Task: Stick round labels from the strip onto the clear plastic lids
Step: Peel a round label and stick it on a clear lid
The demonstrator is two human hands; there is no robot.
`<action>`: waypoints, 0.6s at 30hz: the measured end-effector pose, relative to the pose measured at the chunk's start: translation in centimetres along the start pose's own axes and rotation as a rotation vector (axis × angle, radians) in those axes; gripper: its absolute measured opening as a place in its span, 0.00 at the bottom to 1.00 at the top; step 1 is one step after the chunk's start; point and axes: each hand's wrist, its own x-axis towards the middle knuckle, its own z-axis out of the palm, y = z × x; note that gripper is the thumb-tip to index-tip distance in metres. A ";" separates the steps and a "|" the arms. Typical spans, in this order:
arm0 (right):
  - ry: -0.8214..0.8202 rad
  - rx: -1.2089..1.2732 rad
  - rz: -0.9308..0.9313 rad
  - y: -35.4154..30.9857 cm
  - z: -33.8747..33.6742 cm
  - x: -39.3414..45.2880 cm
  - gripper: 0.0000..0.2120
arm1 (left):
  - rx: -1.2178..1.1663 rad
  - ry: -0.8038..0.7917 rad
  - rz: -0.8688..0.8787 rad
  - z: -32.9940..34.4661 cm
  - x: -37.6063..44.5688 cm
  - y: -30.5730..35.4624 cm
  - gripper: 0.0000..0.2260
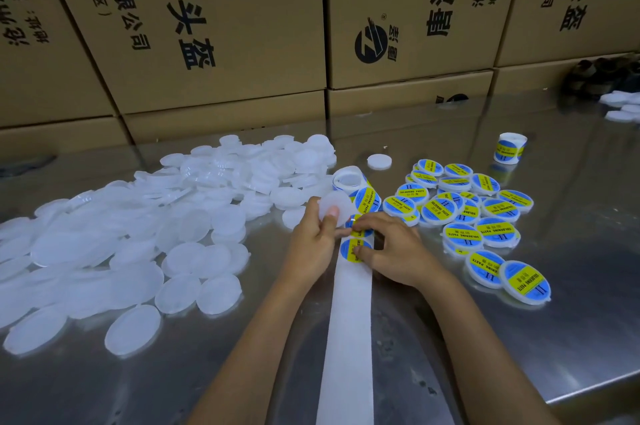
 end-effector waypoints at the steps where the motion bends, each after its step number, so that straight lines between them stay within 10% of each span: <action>1: -0.007 0.012 0.001 0.0 -0.1 0.0 0.15 | 0.016 -0.006 0.005 -0.1 0.0 -0.1 0.07; 18: 0.063 0.176 0.051 -0.5 -0.1 -0.2 0.11 | 0.036 0.015 -0.112 -0.4 0.4 -0.4 0.11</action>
